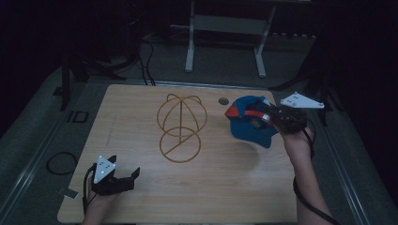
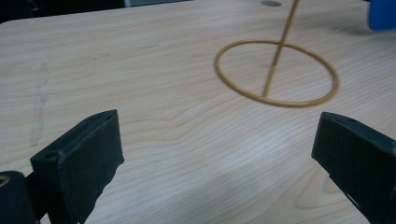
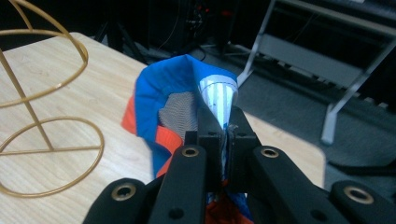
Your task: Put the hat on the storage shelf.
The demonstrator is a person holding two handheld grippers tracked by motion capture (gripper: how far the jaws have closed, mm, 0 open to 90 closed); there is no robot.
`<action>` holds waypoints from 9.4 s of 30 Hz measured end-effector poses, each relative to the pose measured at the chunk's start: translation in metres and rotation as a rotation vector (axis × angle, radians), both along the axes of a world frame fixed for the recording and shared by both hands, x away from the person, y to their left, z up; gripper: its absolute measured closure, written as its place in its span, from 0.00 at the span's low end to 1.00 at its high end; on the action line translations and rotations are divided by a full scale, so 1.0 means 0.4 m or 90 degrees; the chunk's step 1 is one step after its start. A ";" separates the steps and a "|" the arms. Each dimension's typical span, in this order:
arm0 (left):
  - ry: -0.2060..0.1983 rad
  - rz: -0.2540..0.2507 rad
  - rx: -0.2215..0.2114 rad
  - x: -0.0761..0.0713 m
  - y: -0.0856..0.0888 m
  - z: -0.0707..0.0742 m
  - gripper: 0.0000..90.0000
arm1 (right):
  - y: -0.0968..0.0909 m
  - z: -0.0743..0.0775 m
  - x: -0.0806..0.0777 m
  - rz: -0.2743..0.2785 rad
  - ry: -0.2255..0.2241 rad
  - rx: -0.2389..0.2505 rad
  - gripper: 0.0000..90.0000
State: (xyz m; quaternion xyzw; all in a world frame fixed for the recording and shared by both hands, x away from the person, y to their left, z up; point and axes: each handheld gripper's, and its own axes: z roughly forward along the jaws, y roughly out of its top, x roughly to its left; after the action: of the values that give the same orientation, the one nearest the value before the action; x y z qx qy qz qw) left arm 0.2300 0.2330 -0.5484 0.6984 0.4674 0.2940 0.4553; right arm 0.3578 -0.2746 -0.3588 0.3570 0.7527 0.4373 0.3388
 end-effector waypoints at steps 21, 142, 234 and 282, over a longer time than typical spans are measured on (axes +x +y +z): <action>-0.103 -0.114 -0.005 0.031 -0.104 0.309 0.02 | 0.014 0.110 -0.125 0.066 -0.052 0.028 0.97; -0.248 -0.735 -0.102 0.228 -0.553 0.514 1.00 | 0.026 0.056 -0.323 0.282 -0.004 0.069 0.57; -0.148 -0.314 0.021 0.126 -0.018 0.261 0.02 | 0.189 0.210 -0.134 0.239 -0.058 0.079 1.00; -0.112 -0.173 -0.059 0.038 0.085 -0.015 0.02 | 0.534 0.050 0.081 0.292 0.102 0.010 1.00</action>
State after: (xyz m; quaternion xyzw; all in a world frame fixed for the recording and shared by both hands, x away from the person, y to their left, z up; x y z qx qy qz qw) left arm 0.2453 0.2670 -0.5544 0.7049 0.3400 0.2677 0.5620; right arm 0.3904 -0.0608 -0.3390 0.2128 0.8351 0.4791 0.1667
